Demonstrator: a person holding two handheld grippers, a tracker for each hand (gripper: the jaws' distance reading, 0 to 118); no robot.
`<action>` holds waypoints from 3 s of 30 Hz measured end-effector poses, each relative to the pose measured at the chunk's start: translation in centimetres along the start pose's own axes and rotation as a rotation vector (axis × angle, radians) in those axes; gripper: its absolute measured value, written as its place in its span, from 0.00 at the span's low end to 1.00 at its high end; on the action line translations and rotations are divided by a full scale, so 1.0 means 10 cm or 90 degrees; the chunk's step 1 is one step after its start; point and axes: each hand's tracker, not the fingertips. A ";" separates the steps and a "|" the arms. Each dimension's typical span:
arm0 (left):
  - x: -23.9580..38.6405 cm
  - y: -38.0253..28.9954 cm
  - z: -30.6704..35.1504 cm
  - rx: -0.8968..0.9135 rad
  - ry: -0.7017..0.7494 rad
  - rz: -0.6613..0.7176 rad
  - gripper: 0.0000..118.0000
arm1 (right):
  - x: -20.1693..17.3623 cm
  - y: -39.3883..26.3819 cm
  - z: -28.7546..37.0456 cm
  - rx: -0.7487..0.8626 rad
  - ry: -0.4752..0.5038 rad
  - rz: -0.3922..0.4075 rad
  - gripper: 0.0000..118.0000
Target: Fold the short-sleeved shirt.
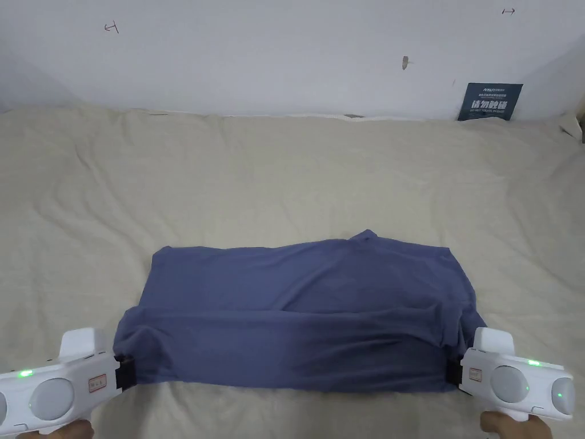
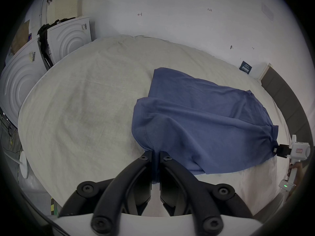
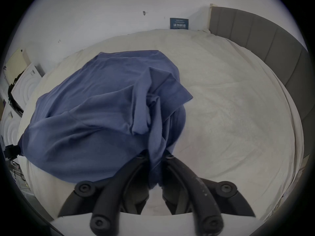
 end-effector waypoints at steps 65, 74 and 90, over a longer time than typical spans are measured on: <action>0.96 0.46 1.18 0.303 -0.071 -0.118 0.00 | -0.61 0.04 2.60 0.496 0.010 0.075 0.01; 0.60 1.11 -0.19 0.088 -0.046 -0.106 0.21 | -0.61 0.36 2.11 0.449 -0.002 0.080 0.01; 0.41 1.11 -1.29 -0.078 0.028 -0.062 0.39 | -0.42 0.62 1.36 0.338 -0.015 0.051 0.01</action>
